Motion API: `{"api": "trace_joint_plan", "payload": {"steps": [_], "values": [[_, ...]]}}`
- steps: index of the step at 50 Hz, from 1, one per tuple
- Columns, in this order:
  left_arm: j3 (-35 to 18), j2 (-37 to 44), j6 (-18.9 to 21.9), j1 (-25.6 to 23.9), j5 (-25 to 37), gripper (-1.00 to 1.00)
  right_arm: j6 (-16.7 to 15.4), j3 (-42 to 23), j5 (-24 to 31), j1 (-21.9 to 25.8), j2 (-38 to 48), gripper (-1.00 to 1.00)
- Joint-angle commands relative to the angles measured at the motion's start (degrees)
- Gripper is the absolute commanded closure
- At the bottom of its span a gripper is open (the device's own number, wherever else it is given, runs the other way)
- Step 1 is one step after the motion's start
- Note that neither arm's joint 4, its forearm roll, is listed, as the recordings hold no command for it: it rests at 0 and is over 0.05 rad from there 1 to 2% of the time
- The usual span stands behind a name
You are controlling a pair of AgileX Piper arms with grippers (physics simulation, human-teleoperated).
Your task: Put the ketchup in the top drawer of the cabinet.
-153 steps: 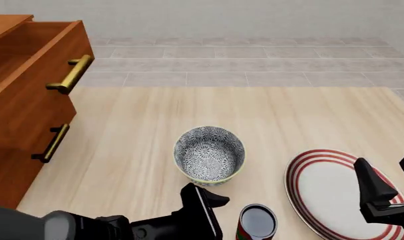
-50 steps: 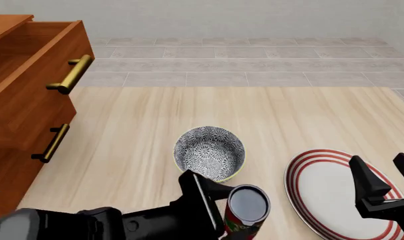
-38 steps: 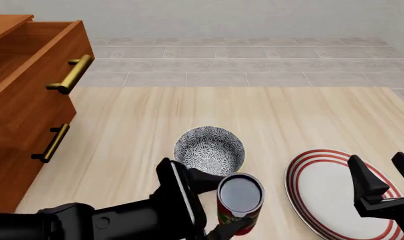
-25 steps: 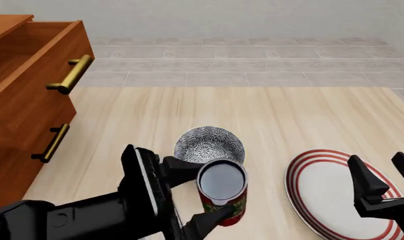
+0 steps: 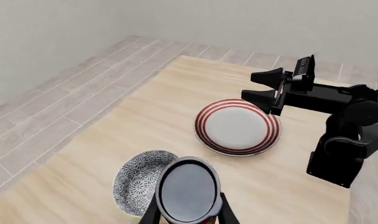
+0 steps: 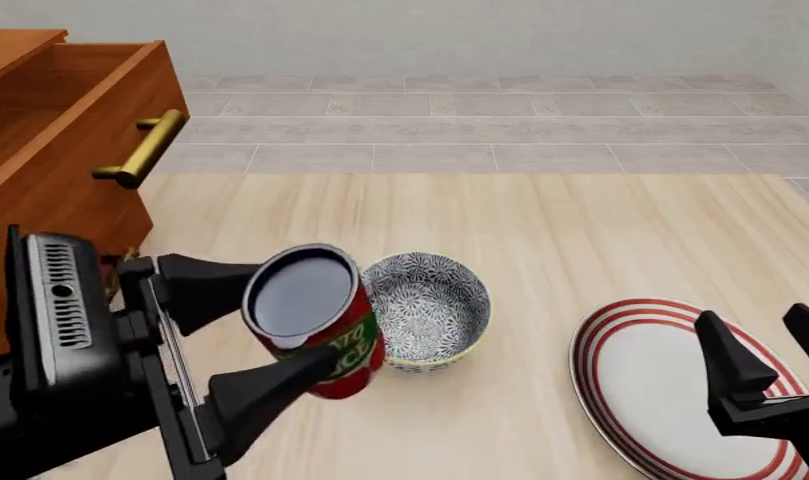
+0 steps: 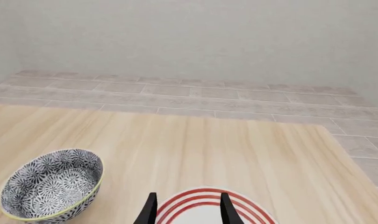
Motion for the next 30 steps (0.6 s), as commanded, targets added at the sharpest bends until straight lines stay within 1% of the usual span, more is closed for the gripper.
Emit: {"api": "trace_joint_plan", "payload": {"steps": [1, 3, 6, 7, 10, 11, 13, 14, 16, 18, 20, 23, 25, 30], "values": [[-2.2, -8.8, 0.9, 5.0, 9.4, 1.0, -0.5, 0.0, -0.8, 0.4, 0.9, -1.0], [-2.8, -9.6, 0.5, 6.1, 10.9, 1.0, -0.4, 0.0, -1.2, 0.6, 1.4, -1.0], [-4.0, -10.9, 1.1, 7.1, 12.9, 1.0, -0.2, 0.0, -0.8, 0.6, 0.9, -1.0], [-4.4, -12.0, 2.6, 7.7, 13.6, 1.0, -0.2, 0.0, -0.8, 0.7, 0.9, -1.0], [-7.3, -13.3, 0.8, 8.3, 16.2, 1.0, -0.1, 0.0, -0.5, 0.7, 0.6, -1.0], [-7.9, -13.7, 0.8, 8.6, 16.9, 1.0, -0.1, 0.0, -0.5, 0.8, 0.7, -1.0], [-8.2, -14.9, 2.3, 9.2, 17.4, 1.0, 0.0, 0.0, -0.2, 0.7, 0.4, -1.0], [-9.0, -16.3, 1.7, 10.6, 18.2, 1.0, 0.1, 0.0, 0.4, 0.6, -0.3, -1.0], [-9.2, -16.6, 3.0, 11.4, 19.0, 1.0, 0.2, 0.0, 0.4, 0.6, -0.3, -1.0], [-9.4, -16.7, 2.8, 11.7, 19.5, 1.0, 0.3, 0.0, 0.6, 0.6, -0.5, -1.0], [-10.4, -16.9, 2.0, 13.5, 21.2, 1.0, 0.3, 0.0, 0.5, 0.6, -0.4, -1.0], [-11.6, -17.7, 1.7, 13.5, 22.8, 1.0, 0.4, 0.0, 0.3, 0.8, -0.2, -1.0], [-12.6, -19.2, 2.8, 14.0, 24.1, 1.0, 0.3, 0.0, 0.5, 0.9, -0.4, -1.0], [-14.5, -19.8, 2.3, 15.7, 26.5, 1.0, 0.4, 0.0, 1.0, 0.7, -1.0, -1.0]]}}
